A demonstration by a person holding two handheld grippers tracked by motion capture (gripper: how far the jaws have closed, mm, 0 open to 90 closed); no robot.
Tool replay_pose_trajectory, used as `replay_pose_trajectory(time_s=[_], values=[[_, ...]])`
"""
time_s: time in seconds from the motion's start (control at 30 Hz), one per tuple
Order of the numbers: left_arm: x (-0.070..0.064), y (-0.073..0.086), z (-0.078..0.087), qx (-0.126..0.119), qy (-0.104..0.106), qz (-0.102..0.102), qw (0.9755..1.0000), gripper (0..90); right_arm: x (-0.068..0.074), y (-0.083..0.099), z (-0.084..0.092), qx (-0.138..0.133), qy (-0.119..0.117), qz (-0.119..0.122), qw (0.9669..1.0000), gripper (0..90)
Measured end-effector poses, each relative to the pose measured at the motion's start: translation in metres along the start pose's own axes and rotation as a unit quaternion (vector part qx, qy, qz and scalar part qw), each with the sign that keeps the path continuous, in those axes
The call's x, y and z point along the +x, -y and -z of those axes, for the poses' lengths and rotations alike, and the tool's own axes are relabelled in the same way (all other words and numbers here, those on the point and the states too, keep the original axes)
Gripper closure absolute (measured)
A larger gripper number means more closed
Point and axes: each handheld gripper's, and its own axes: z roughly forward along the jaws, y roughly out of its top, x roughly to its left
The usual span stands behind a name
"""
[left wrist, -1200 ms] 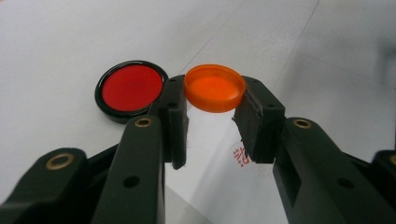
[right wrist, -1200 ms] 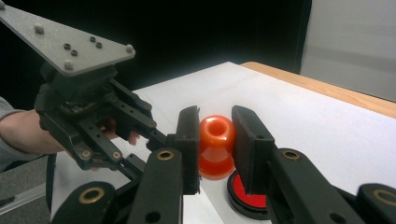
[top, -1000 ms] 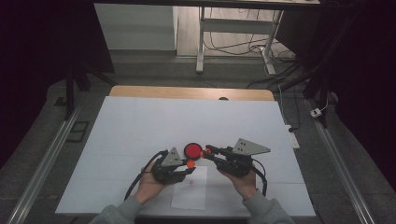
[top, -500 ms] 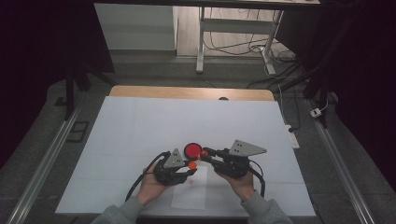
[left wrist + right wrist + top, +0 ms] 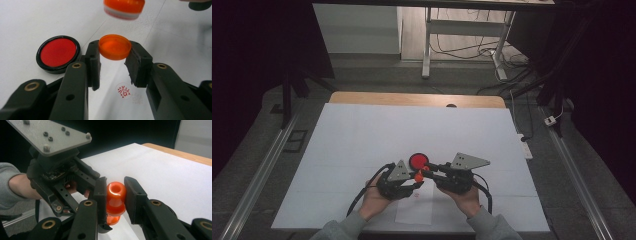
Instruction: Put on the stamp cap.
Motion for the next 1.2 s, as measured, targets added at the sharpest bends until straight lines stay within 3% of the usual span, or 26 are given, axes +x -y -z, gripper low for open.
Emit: replay_pose_trajectory(time_s=[1.2], values=[[-0.0043,-0.0034,0.0051,-0.015,-0.003,-0.01,0.9998,64.2,0.003,0.0077,-0.0096,0.019,-0.012,-0.001,0.9997,72.1]])
